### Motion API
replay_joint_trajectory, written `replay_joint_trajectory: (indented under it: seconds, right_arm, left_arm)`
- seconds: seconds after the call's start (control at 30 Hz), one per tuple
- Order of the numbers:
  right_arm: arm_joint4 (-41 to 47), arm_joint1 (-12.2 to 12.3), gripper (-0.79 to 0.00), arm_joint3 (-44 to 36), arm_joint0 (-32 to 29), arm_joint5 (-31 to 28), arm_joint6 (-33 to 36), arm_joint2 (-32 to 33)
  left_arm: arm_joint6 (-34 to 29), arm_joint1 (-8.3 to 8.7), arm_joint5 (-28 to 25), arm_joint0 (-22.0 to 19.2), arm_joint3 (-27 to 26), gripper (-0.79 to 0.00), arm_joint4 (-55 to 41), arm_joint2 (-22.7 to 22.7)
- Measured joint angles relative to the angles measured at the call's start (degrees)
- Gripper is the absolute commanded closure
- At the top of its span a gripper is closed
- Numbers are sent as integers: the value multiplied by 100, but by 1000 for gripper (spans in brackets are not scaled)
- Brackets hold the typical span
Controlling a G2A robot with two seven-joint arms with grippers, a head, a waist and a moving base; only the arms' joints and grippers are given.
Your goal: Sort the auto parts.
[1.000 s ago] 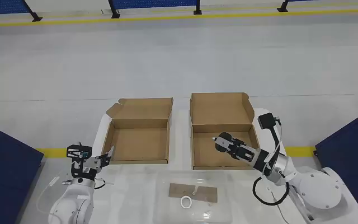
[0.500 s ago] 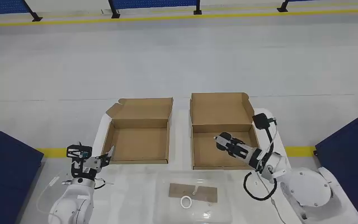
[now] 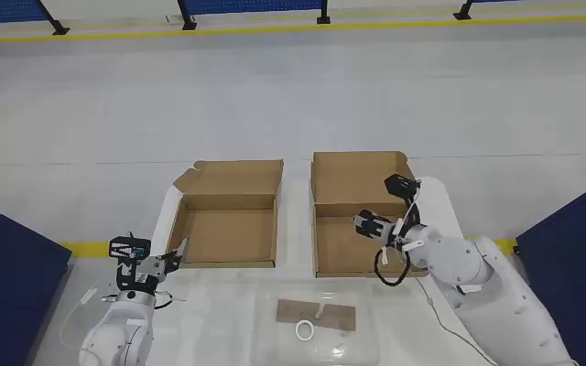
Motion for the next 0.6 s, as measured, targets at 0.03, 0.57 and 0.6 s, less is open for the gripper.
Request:
replay_joint_trajectory:
  seconds: [0.03,0.57,0.6]
  right_arm:
    - [-76,-18,0,114,85,35,-13,-98]
    - [-259,-102,0,746,461,35,-34,-452]
    - [-390,-109,0,792,471,163,-117,-471]
  left_arm:
    - [0,0,0,0,0,-785,0,0]
    - [0,0,0,0,0,-785,0,0]
    - [0,0,0,0,0,-785,0,0]
